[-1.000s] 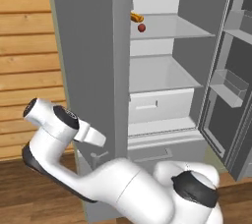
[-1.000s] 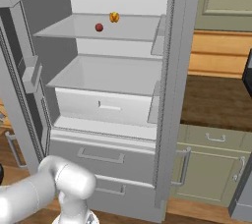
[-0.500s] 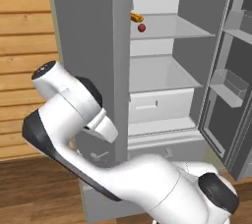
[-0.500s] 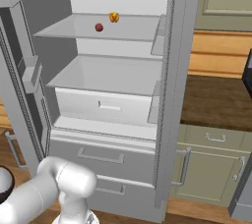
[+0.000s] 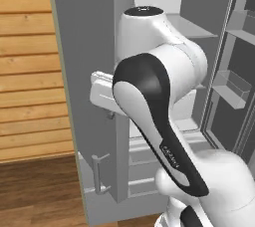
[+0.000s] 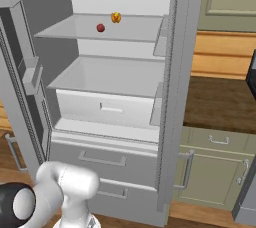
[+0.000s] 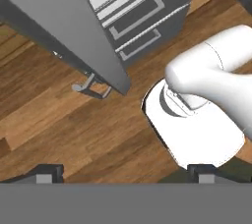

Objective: Take the strawberry from the fridge and place it on top of the pancake, located on the dining counter.

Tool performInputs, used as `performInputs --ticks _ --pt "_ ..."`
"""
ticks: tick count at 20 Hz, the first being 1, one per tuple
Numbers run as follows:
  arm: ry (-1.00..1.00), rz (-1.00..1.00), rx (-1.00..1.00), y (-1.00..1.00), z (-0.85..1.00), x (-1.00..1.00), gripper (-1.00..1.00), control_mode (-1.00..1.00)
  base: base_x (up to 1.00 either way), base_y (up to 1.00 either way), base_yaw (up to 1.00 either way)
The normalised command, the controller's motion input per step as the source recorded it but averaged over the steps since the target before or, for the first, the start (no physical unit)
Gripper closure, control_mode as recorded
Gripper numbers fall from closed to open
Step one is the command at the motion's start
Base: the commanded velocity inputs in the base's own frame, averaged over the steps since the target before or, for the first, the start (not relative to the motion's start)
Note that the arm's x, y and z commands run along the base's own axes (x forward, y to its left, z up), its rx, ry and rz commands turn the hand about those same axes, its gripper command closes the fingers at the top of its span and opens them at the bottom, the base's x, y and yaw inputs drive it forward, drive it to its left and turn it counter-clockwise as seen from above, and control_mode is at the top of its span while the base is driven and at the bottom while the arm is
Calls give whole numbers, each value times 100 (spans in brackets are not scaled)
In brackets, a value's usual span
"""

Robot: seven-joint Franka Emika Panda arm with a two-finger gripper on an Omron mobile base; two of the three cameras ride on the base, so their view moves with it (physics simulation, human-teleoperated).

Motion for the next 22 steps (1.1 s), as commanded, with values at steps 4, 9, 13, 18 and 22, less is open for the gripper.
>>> performInputs --ticks 4,9,13,18,22 --pt "0 21 74 -100 9 0 -100 -100 0 0 0" --pt "0 18 76 -100 1 4 -100 -100 0 0 0" --pt "-2 13 61 -89 0 40 -100 -100 0 0 0" --pt "-8 1 44 -12 0 86 -100 -100 0 0 0" --pt "-8 0 34 0 0 99 -100 -100 0 0 0"
